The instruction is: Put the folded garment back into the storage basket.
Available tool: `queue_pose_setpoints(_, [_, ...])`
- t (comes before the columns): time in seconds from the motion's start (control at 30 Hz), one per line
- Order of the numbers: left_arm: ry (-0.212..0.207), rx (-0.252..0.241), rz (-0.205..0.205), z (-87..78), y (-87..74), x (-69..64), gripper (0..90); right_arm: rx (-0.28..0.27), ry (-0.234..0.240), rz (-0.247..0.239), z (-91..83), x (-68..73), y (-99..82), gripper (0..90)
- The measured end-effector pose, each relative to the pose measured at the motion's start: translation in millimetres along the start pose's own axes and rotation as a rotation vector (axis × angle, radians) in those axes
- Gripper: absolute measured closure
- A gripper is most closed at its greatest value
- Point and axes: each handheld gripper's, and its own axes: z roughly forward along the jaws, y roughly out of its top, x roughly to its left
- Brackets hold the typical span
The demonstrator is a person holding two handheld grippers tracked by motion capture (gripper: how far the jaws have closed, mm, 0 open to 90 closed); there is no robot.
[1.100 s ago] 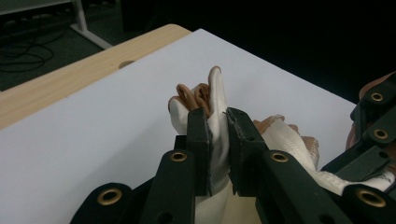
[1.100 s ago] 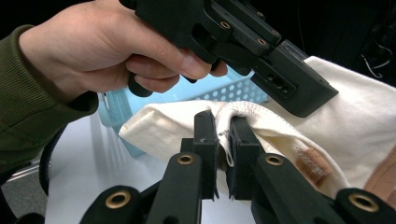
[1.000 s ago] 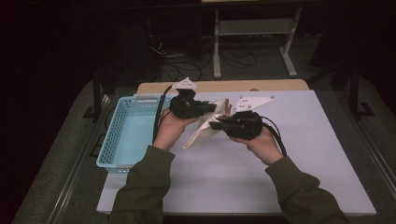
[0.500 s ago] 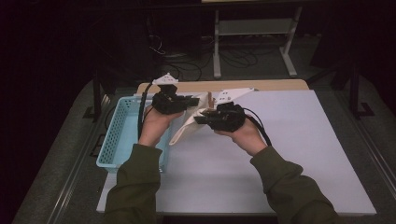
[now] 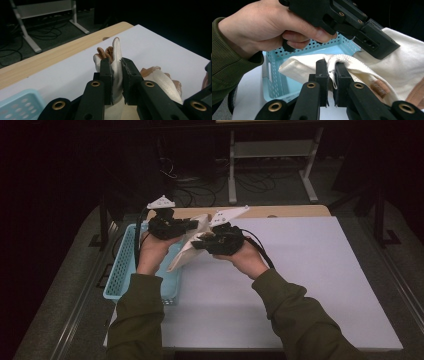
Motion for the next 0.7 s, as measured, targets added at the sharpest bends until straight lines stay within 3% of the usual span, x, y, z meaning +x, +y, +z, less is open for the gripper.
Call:
queue_pose_setpoints(0.3, [0.059, -0.018, -0.02, -16.5, -5.9, 20.3, 79.3, 0.0, 0.03, 0.0, 22.2, 1.7, 9.9, 82.6])
queue_pose_setpoints(0.47, [0.117, -0.012, -0.016, -25.3, -8.3, 28.5, 79.3, 0.01, 0.042, -0.016, 34.6, 4.4, 14.0, 82.6])
queue_pose_setpoints(0.7, [0.154, -0.026, -0.033, -36.3, -13.7, 41.2, 79.3, 0.012, 0.065, -0.034, 52.0, 10.4, 19.4, 82.6])
